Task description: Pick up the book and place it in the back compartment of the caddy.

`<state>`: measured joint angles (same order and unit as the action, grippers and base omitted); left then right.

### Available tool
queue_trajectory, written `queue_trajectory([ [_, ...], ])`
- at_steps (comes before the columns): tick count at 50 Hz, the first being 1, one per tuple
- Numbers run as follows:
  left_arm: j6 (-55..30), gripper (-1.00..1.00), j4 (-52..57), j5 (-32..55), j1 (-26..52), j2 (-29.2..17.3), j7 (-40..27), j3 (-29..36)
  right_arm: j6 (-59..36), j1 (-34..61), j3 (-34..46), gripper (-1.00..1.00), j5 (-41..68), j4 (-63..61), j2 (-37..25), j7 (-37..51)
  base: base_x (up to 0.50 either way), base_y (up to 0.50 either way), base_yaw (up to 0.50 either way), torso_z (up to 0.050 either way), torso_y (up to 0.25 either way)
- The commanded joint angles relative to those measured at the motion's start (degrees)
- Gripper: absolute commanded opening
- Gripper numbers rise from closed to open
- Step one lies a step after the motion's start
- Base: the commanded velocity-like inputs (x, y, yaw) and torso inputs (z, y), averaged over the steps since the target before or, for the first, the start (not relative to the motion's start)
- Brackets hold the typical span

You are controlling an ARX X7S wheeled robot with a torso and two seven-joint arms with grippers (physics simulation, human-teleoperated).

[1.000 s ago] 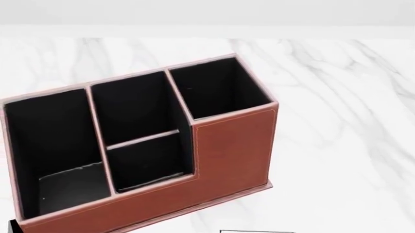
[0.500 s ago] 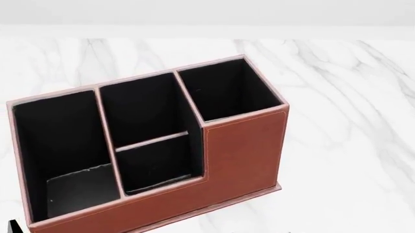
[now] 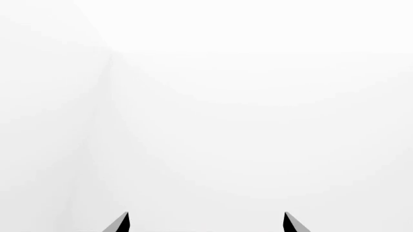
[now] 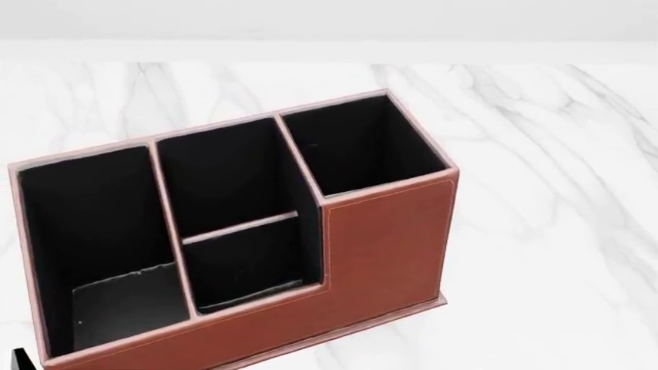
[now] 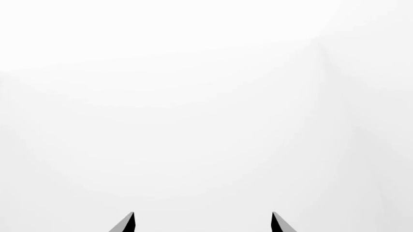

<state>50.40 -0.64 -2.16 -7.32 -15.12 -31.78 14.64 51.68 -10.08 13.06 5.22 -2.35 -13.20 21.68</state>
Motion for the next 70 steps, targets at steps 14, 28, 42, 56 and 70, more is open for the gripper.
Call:
queue_trajectory([
  [14, -7.73, 1.0, 4.46, 6.26, 1.71, -5.43, 2.41, 0.24, 0.82, -0.09, 0.31, 1.0, -0.36, 0.14, -0.3, 0.37, 0.0, 0.0, 0.0, 0.0, 0.0],
  [28, -23.53, 1.0, 8.48, 26.15, 9.38, -16.2, 15.42, 5.42, 1.06, 0.11, 0.8, 1.0, -0.01, 0.6, -0.63, 0.33, 0.0, 0.0, 0.0, 0.0, 0.0],
  [42, -37.82, 1.0, 7.76, 47.01, 19.54, -23.89, 34.42, 11.84, 1.02, 0.29, 1.19, 1.0, -0.05, 0.61, -0.83, 0.35, 0.0, 0.0, 0.0, 0.0, 0.0],
  [56, -47.89, 1.0, 6.79, 50.91, 26.12, -26.48, 44.3, 17.63, 1.36, 0.05, 1.45, 1.0, -0.03, 0.29, -1.1, 0.46, 0.0, 0.0, 0.0, 0.0, 0.0],
  [70, -51.13, 1.0, 4.23, 50.48, 28.2, -26.17, 53.62, 22.63, 1.73, 0.22, 1.65, 1.0, -0.14, 0.71, -1.14, 0.58, 0.0, 0.0, 0.0, 0.0, 0.0],
])
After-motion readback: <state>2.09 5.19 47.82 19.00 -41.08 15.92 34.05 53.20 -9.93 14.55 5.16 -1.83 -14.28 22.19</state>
